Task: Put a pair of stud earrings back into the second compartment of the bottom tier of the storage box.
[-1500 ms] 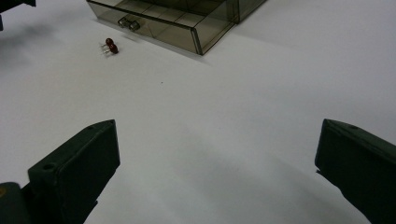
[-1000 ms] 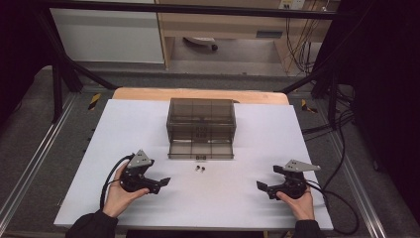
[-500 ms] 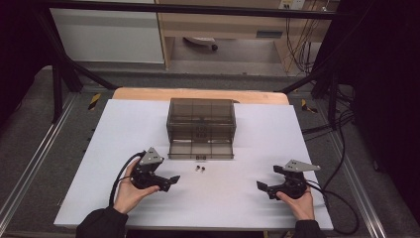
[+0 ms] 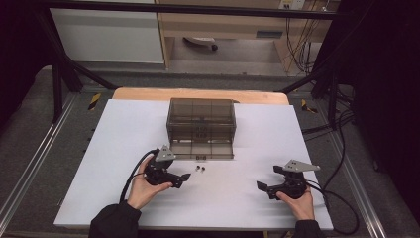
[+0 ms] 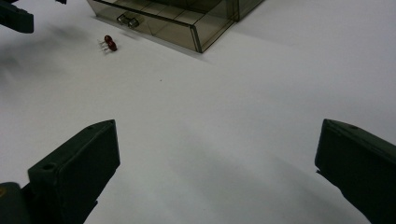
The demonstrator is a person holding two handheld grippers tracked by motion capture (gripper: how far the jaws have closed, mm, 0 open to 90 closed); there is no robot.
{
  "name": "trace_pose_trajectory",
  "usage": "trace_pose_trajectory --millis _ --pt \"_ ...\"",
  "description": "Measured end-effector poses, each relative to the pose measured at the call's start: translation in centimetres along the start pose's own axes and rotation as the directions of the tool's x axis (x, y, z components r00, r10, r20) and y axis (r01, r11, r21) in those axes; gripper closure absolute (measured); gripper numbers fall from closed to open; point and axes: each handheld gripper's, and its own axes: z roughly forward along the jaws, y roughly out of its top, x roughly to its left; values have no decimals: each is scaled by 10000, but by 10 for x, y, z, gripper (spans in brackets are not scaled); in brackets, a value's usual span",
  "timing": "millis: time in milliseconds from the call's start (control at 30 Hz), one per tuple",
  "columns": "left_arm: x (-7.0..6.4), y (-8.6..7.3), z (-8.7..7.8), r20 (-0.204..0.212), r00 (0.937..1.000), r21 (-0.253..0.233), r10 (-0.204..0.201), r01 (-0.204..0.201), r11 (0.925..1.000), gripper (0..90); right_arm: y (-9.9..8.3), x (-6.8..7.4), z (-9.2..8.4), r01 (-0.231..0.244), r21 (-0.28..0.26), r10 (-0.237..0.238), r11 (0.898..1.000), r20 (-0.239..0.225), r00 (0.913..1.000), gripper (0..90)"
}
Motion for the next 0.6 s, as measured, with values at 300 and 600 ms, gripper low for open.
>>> trace_pose_trajectory --millis 300,600 --pt "-2 8 15 -325 9993 148 -159 164 9998 197 0 0 0 -3 10 3 10000 -12 10000 6" --pt "-8 14 29 -368 9993 400 57 -42 9992 302 0 0 0 -19 15 20 10000 -27 10000 6"
